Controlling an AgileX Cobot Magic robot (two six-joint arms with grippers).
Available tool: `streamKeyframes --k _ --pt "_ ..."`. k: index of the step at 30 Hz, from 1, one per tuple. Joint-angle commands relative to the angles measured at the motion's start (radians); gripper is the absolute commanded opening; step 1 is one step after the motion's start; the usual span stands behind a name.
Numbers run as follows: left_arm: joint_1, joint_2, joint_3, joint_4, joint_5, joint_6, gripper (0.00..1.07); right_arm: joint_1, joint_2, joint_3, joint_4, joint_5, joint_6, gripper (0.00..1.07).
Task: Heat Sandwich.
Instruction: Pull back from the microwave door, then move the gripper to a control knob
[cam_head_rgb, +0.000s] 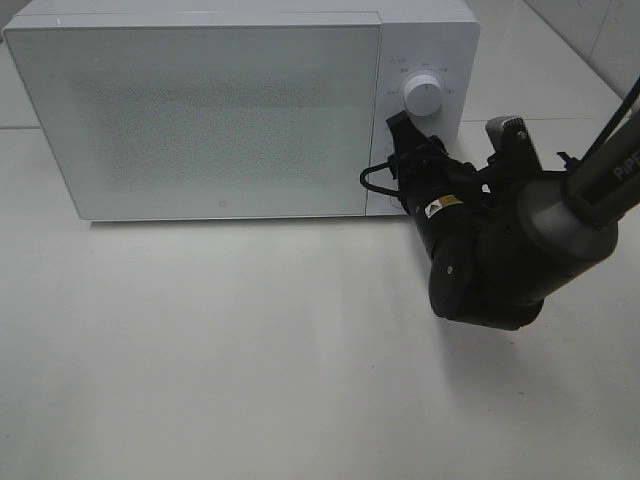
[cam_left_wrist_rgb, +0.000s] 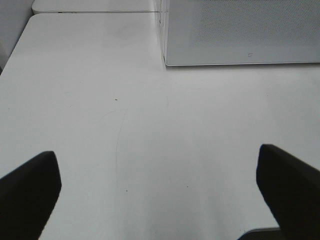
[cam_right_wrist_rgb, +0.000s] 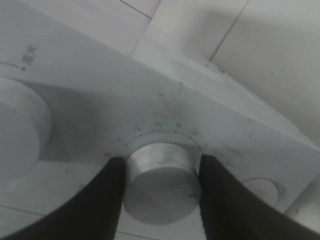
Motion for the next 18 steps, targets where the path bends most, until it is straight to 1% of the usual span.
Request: streamKeyframes --k 1,3,5,8,11,18 --pt "0.003 -0.023 0.003 -0.005 -0.013 -0.001 1.01 0.000 -0.013 -0.014 -0.035 -0.144 0.158 0.08" --pt "0.003 -0.023 0.003 -0.005 -0.013 -0.001 1.01 0.000 -0.013 -0.014 -0.035 -0.144 0.191 0.08" --pt "0.003 -0.023 0.003 -0.005 -0.013 -0.001 1.01 0.000 -0.013 -0.014 -0.009 -0.144 0.298 0.08" --pt "0.003 -0.023 0.003 -0.005 -0.013 -0.001 1.01 0.000 -0.013 -0.014 0.002 -0.144 0.357 0.08" --pt "0.003 -0.023 0.003 -0.005 -0.013 -0.001 1.01 0.000 -0.013 -0.014 0.022 -0.144 0.477 0.08" --pt "0.003 -0.023 0.003 -0.005 -0.013 -0.001 1.01 0.000 -0.013 -0.014 0.025 -0.144 0.497 0.08"
